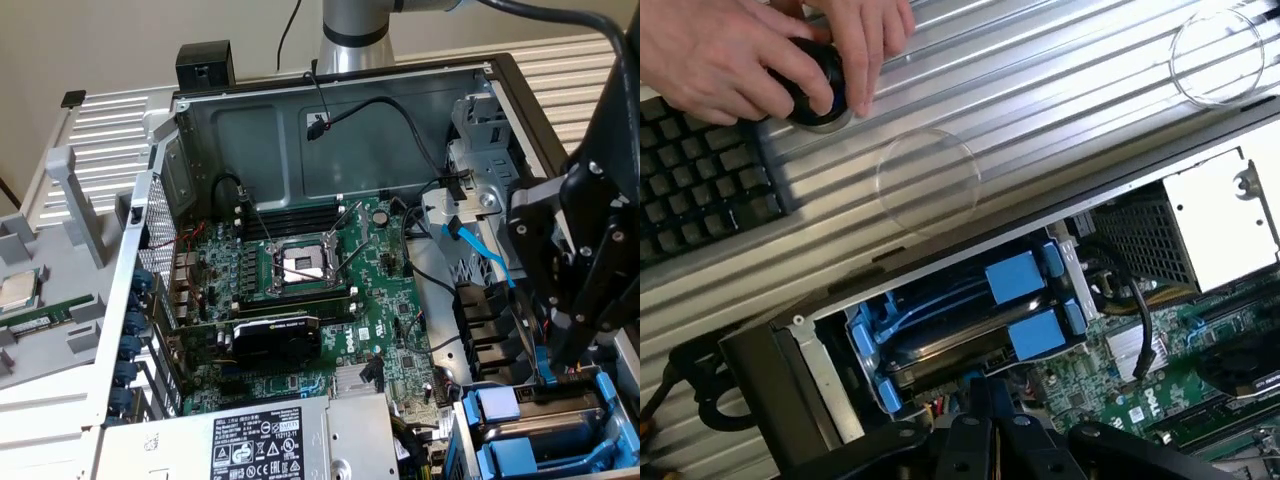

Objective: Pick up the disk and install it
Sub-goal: 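Insert the second disk wire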

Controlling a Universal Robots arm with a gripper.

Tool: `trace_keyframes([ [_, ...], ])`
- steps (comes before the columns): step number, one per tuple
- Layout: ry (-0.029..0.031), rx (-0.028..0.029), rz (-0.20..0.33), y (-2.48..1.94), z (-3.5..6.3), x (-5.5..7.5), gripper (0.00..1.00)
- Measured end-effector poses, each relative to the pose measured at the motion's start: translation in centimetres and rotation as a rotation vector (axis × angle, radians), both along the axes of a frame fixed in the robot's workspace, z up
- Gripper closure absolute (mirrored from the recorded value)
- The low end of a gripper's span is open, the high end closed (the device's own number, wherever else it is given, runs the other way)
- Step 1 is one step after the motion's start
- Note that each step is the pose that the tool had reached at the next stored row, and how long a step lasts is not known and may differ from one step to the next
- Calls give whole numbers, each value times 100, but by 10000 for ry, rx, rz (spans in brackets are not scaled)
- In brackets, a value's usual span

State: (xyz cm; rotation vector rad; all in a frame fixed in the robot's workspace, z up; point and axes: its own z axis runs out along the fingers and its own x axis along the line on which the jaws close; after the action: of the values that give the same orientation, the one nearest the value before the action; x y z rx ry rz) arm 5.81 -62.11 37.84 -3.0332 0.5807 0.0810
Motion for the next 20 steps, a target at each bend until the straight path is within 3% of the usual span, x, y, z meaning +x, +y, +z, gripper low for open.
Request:
trace_keyframes([
  [7, -9, 1, 622, 0, 0, 0, 89],
  [17, -8, -1, 660, 3, 0, 1, 89],
  [20, -16, -7, 667, 40, -1, 2, 89],
])
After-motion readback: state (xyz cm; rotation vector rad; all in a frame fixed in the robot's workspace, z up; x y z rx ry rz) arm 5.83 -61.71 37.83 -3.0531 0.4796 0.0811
